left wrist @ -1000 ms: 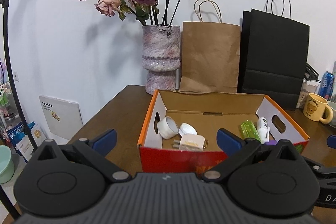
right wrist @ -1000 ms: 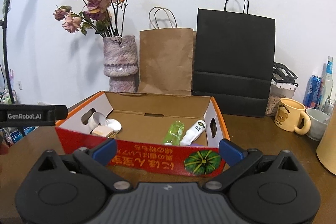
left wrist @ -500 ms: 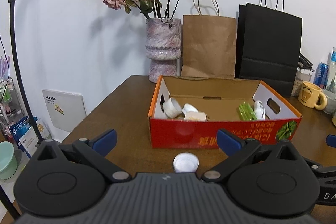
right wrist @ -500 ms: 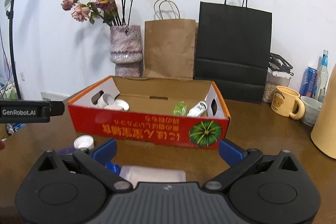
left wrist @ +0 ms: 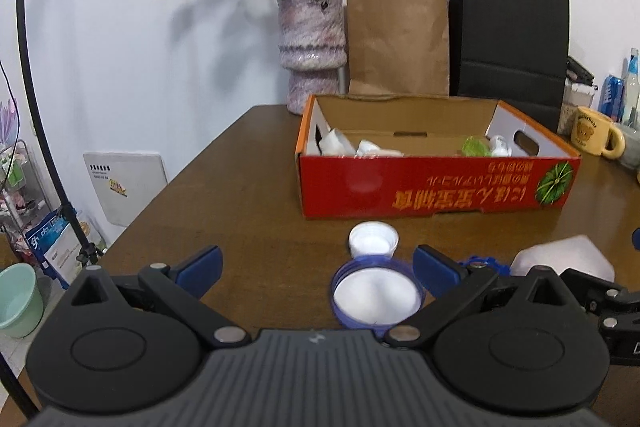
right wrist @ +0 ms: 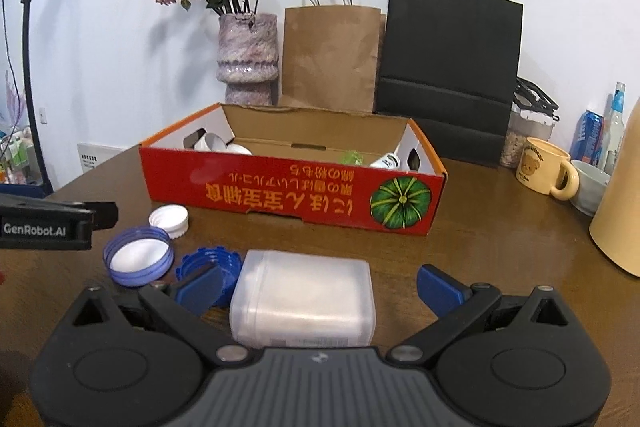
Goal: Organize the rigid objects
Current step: 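Withdraw both tools from the box toward the remaining caps and plastic box, then grasp the translucent plastic box with the right tool while the left tool approaches the blue-rimmed cap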
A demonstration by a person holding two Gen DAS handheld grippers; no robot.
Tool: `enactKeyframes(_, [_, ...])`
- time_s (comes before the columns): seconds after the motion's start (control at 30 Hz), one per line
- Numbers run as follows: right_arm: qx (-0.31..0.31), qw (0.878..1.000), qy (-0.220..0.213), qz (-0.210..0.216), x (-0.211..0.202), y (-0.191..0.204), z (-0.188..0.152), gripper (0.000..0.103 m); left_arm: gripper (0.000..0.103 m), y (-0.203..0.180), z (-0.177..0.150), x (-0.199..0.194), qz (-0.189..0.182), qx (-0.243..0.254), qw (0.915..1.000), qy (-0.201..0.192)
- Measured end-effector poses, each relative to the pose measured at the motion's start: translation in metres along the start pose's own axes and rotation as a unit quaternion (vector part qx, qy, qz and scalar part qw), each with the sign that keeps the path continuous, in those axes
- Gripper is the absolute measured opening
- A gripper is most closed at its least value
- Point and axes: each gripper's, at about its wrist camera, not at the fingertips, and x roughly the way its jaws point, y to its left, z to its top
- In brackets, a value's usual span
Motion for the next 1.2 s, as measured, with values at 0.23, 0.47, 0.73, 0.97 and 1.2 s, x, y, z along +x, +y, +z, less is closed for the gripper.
enactKeyframes(0.23, [-0.008,1.0,0.021,-0.009,0.012,0.006,-0.01,0.103,0.103,0.009,-0.005,0.0,-0.001,-0.005,1.0,0.002])
enactKeyframes(0.47, [0.005,0.999,0.036,-0.013,0.027,0.005,-0.012,0.103,0.103,0.01,-0.008,0.01,-0.005,-0.008,0.9999,0.014])
enactKeyframes(0.73, [0.005,0.999,0.041,-0.015,0.048,0.003,-0.006,0.103,0.103,0.012,-0.01,0.015,0.0,-0.012,0.9997,0.019])
enactKeyframes(0.97, [0.015,0.999,0.042,0.008,0.057,-0.001,-0.002,0.081,0.103,0.012,-0.011,0.017,0.001,-0.013,0.9997,0.021])
enactKeyframes(1.2, [0.014,0.999,0.037,0.013,0.056,-0.002,-0.002,0.081,0.103,0.011,-0.011,0.02,0.005,-0.012,0.9996,0.024])
